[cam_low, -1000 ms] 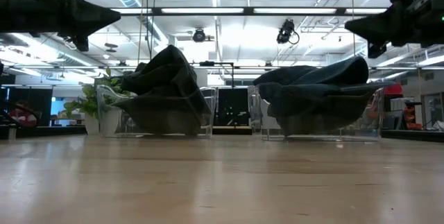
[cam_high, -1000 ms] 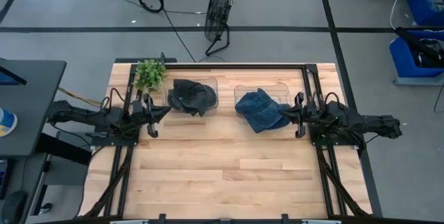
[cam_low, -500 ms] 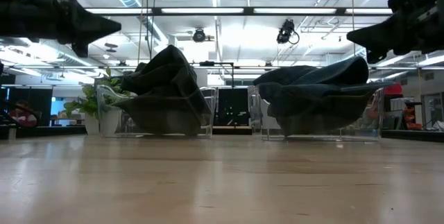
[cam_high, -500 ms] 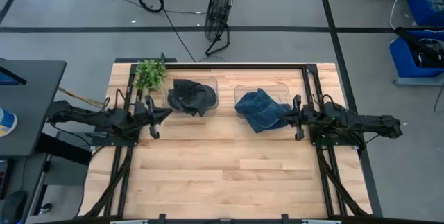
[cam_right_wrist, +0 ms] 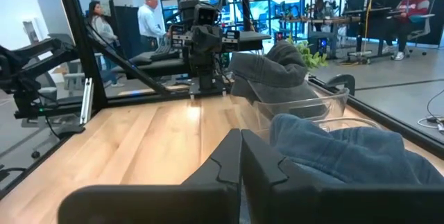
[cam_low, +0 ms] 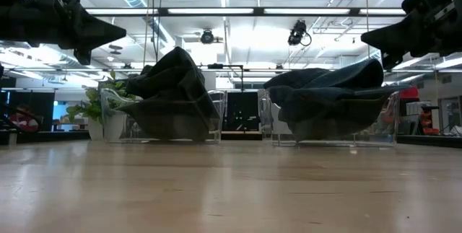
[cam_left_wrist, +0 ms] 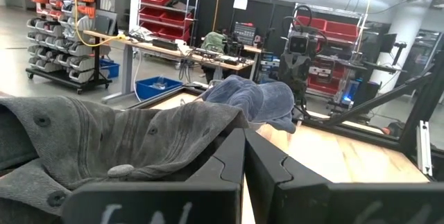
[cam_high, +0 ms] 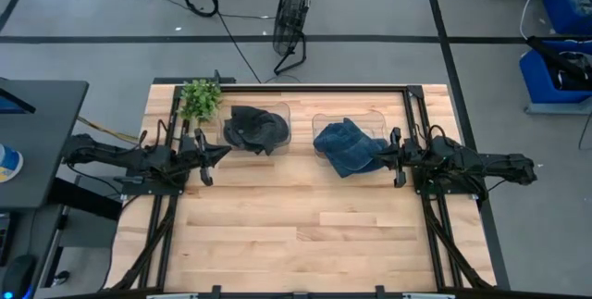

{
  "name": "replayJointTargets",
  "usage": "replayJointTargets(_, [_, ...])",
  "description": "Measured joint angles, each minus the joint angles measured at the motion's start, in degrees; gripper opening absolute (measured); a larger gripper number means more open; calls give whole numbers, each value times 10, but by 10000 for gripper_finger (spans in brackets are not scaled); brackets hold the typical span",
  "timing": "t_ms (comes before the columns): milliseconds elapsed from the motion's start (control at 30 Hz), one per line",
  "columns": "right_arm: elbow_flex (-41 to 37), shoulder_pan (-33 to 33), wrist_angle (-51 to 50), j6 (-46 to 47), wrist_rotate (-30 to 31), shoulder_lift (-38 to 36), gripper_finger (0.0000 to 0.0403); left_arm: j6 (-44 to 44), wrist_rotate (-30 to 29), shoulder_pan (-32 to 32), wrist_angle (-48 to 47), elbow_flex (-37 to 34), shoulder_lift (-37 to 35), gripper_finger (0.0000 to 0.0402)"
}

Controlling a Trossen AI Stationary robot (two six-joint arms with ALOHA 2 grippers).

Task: Pick & Place hat
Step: Return to Home Position

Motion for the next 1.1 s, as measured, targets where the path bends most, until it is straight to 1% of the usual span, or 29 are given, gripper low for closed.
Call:
replayJointTargets(200, [0,0,0,0,0,0,17,0,0,0,0,0,0,9])
replayJointTargets(1100, [1,0,0,0,0,0,18,0,0,0,0,0,0,9])
